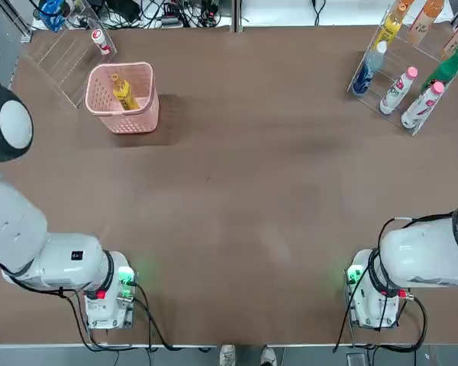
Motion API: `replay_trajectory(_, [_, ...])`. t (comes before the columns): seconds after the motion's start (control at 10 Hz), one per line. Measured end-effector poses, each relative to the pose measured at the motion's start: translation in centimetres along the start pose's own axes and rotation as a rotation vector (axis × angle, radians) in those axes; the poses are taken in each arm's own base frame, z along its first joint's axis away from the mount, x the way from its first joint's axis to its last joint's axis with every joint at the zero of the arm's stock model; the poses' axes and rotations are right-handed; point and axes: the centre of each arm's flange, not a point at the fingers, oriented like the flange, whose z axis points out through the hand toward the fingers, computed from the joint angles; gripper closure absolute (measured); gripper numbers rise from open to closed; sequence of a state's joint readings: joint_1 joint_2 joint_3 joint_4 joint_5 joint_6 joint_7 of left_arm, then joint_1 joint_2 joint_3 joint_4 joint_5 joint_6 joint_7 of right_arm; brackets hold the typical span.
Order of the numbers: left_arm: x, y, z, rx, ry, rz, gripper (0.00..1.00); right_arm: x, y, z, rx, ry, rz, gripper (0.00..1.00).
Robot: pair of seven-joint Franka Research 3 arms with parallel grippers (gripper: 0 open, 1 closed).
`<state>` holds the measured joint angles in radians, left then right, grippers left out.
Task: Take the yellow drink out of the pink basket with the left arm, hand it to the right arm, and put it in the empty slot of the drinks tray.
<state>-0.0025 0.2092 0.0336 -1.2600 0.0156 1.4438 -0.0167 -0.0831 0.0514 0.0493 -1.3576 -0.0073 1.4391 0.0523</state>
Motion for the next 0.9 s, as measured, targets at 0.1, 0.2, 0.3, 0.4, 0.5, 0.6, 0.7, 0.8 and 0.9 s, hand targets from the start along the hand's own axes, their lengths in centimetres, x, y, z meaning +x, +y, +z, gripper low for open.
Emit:
replay_trajectory(0.1, [0.3, 0.7, 0.1, -0.002, 0.014, 0.01, 0.0, 0.0, 0.1, 0.0, 0.0, 0.0, 0.002, 0.0])
replay_trajectory(0.2, [0.5, 1.0, 0.2, -0.004, 0.022, 0.016, 0.0, 0.0, 0.2, 0.0, 0.0, 0.001, 0.003, 0.0])
replay_trajectory(0.3, [0.6, 1.4, 0.5, -0.005, 0.02, 0.014, 0.0, 0.0, 0.2, 0.0, 0.0, 0.001, 0.004, 0.0])
replay_trajectory(0.4, [0.9, 2.2, 1.2, -0.008, 0.017, 0.0, 0.0, 0.0, 0.2, -0.1, 0.0, 0.001, 0.004, 0.0])
replay_trajectory(0.5, [1.4, 2.8, 2.1, -0.011, 0.017, -0.01, 0.0, 0.0, 0.2, -0.1, 0.0, 0.001, 0.004, 0.0])
replay_trajectory(0.6, [2.1, 3.3, 3.2, -0.013, 0.025, -0.008, 0.0, 0.0, 0.3, -0.1, 0.0, 0.001, 0.005, 0.0])
replay_trajectory(0.7, [2.5, 3.8, 4.2, -0.016, 0.031, -0.01, 0.0, 0.0, 0.3, -0.1, 0.0, 0.0, 0.006, 0.0])
replay_trajectory(0.8, [2.9, 4.0, 5.3, -0.017, 0.037, -0.02, 0.0, 0.0, 0.3, -0.1, 0.0, 0.0, 0.006, 0.0])
replay_trajectory(0.9, [3.1, 4.2, 6.4, -0.019, 0.041, -0.023, 0.0, 0.0, 0.3, -0.1, 0.0, 0.001, 0.006, 0.0])
